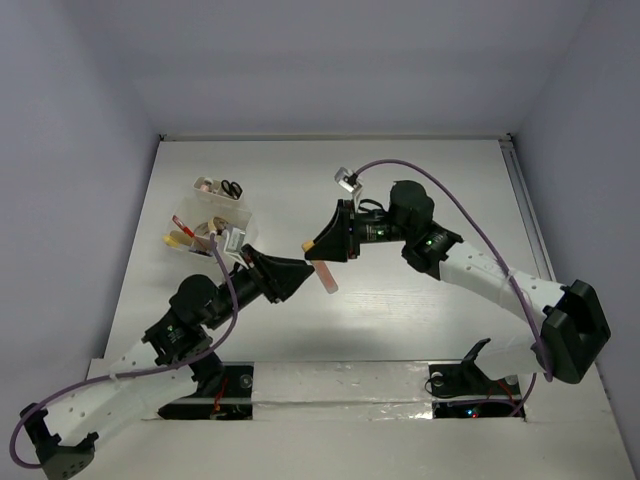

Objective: Sort the stationery into containers
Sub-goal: Place the pen in the storage box.

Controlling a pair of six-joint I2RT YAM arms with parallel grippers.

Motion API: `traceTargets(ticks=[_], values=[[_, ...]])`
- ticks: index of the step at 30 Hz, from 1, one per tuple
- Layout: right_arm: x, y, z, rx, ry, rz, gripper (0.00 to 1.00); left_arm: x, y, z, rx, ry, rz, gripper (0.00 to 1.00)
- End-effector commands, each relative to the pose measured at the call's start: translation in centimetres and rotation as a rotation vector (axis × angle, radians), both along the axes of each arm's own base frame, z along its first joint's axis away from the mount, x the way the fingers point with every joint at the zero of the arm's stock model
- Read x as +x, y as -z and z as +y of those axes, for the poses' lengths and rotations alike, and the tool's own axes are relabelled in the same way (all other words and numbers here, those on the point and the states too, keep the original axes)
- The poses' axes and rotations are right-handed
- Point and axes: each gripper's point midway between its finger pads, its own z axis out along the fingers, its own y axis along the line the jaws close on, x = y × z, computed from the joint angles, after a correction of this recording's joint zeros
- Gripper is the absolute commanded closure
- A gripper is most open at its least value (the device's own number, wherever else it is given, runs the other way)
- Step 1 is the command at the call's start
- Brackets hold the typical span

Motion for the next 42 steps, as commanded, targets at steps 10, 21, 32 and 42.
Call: traceTargets(ticks=[10,21,32,42], values=[[-1.2,-2.2,0.1,0.119,-0.075,0.022,1.0,1.0,-2.8,-1.7,-0.049,0.022,-0.117,0.67],[-0.4,-1.0,0.1,0.102,-0.032,0.071,0.88,1.3,-3.5,-1.3,-0.074,-0.008,-0.131,1.0],[-1.3,-2.3,-2.7,0.13,-0.011,-0.013,0.08,1.7,-4.1,0.1,-0.043,-0.072,-0.145,1.0],[-2.7,0.7,-3.3,0.073,-0.076,0.01,0.1,2.4,-6.2,0.2,-0.111,-0.111,-0.153,1.0]])
